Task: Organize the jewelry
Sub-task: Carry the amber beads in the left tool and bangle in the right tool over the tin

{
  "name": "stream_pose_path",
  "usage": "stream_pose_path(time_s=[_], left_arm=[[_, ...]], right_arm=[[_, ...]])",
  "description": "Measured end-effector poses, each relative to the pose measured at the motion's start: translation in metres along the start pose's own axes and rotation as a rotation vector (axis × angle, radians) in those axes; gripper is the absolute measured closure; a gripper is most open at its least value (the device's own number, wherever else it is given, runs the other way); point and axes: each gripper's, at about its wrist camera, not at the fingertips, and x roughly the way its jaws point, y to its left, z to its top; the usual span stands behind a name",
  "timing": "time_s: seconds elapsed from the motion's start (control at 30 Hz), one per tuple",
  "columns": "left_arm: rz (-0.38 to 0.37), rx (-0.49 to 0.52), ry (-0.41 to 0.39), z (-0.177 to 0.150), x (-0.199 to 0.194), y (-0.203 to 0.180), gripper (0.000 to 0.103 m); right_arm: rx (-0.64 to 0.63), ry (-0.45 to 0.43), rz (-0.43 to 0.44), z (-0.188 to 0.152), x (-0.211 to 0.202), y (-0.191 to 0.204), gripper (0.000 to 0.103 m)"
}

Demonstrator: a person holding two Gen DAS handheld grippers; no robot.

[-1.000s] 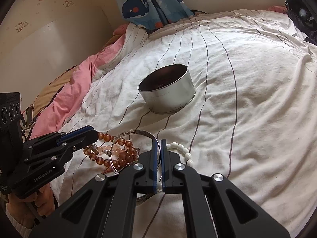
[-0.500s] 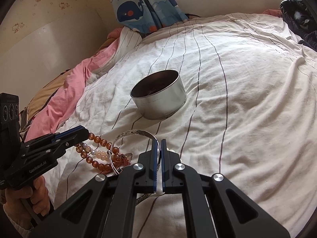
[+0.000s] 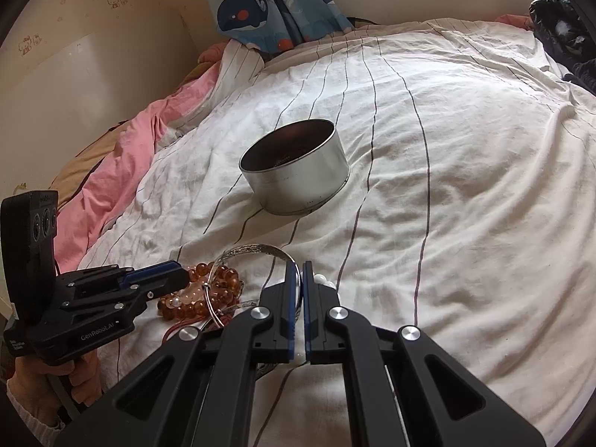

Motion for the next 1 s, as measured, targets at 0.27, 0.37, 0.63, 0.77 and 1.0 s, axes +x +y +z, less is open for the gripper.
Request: stream_pose_path(time_s=[0.27, 0.37, 0.63, 0.77, 1.0], left_arm=[[0.040, 0.058, 0.017, 0.002, 0.008, -0.011, 0.074], [0.050, 0.088, 0.034, -0.001, 0.008, -0.015, 0.092], [-0.105, 0.014, -0.018, 0.002, -0.035, -0.014, 0.092], [-0.183, -0.009, -0.069, 0.008, -0.059, -0.020, 0.092], [-0.286, -0.066, -0.187, 0.028, -0.083, -0.027, 0.092]], right_arm=[[-0.004, 0.014, -0.007, -0.002, 0.003, 0.001, 0.099], [-0.004, 0.014, -0.007, -0.002, 0.003, 0.001, 0.099], [0.011, -0.007, 0.005, 0.000, -0.004, 0.000, 0.099], [0.026, -0.025, 0.015, 0.001, -0.010, -0.002, 0.099], [0.051, -0.057, 0.038, 0.004, -0.018, -0.007, 0.099]])
